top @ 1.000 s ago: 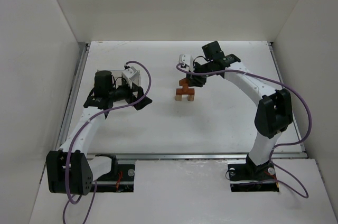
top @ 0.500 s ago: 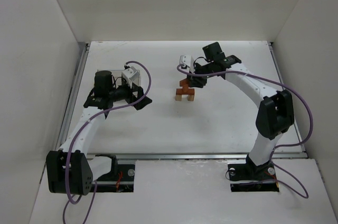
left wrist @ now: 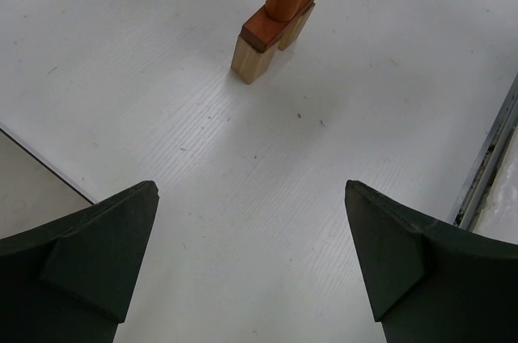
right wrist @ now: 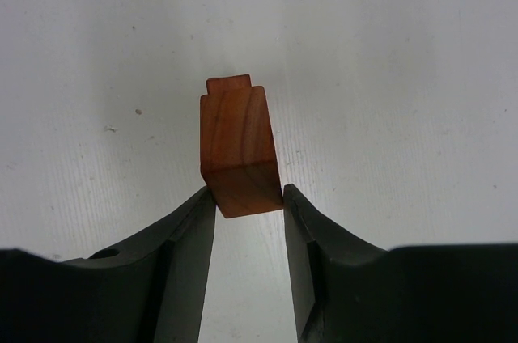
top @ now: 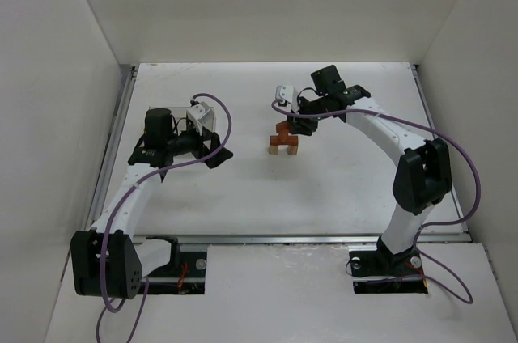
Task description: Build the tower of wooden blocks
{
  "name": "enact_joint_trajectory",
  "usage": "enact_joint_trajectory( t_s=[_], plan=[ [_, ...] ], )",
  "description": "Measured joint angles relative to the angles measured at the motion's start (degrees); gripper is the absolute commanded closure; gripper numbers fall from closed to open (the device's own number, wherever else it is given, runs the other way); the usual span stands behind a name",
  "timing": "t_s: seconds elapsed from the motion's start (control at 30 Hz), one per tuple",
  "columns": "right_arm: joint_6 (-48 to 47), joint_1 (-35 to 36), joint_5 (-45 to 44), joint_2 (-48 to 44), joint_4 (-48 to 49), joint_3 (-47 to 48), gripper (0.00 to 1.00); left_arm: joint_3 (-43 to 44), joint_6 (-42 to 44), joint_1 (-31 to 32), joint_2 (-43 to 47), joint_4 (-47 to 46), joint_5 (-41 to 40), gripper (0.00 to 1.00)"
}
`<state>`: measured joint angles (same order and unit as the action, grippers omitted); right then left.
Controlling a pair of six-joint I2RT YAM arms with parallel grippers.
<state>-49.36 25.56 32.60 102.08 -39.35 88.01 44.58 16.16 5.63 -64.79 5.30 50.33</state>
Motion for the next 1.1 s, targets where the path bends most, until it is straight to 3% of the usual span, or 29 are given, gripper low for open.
enact_joint_trajectory(
  t_s=[0.2,0.53,1.1],
  plan=[
    [-0.15,0.00,-0.74,0.00,-0.07,-0.42,0.48,0.00,0.02,0.00,0.00,0.00,0.00,0.00],
    [-0.17,0.00,-0.83,0.00,-0.04,-0.76,0.48,0.00,0.02,0.00,0.00,0.00,-0.02,0.00],
    [-0.11,0.00,-0.63,0.00,0.07,-0.74,0.59,0.00,0.07,0.00,0.00,0.02,-0.02,0.00]
  ],
)
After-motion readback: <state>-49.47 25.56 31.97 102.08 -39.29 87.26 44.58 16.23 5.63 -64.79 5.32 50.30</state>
